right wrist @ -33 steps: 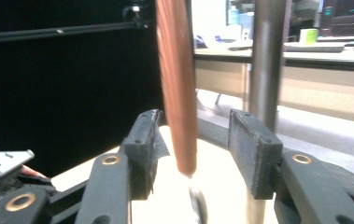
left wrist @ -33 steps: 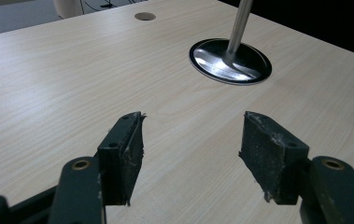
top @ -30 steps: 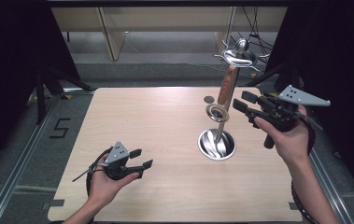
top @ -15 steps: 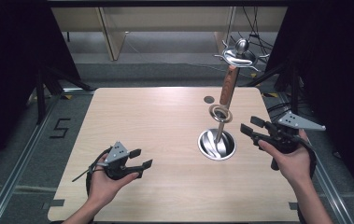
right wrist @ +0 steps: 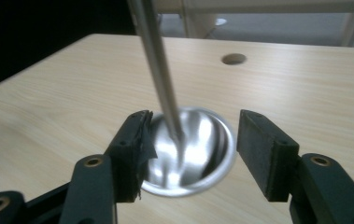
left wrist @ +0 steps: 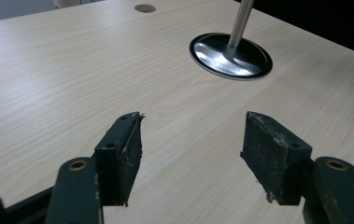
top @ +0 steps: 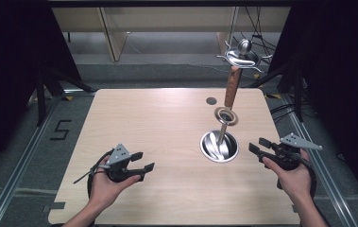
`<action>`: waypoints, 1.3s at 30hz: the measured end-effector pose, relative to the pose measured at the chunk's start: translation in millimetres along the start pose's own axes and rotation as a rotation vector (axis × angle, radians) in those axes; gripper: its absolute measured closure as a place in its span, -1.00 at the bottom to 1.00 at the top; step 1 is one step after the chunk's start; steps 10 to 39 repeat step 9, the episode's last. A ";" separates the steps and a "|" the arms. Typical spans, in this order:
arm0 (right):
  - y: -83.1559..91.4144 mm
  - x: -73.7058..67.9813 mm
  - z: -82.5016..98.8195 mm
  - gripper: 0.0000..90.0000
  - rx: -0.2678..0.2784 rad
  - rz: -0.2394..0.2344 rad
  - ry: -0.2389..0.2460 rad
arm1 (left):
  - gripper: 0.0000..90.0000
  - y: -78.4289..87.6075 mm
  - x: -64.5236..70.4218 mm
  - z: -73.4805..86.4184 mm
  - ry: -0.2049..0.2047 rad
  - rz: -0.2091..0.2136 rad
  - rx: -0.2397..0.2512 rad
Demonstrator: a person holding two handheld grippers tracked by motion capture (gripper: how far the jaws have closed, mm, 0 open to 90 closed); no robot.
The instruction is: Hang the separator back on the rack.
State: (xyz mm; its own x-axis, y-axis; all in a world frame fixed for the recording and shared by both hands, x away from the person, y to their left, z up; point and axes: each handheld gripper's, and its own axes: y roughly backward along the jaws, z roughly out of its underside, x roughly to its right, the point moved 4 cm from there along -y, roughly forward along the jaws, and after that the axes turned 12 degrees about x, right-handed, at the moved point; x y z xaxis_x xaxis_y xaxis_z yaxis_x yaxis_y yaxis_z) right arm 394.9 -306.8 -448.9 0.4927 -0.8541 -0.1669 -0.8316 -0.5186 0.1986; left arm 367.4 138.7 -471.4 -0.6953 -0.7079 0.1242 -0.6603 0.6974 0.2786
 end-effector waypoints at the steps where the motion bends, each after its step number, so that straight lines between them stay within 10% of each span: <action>1: 0.0 0.0 0.0 0.05 0.000 0.000 0.000 | -0.18 -0.3 0.3 0.5 0.004 -0.004 -0.001; 4: 4.6 0.8 7.1 0.07 -0.036 0.056 -0.060 | -0.18 -1.1 -0.5 2.1 0.011 -0.001 -0.011; 9: 1.4 4.6 11.7 0.07 -0.021 0.077 -0.021 | -0.19 -2.7 -1.4 4.9 0.031 0.000 -0.026; 39: 1.4 4.6 11.7 0.07 -0.021 0.077 -0.021 | -0.19 -2.7 -1.4 4.9 0.031 0.000 -0.026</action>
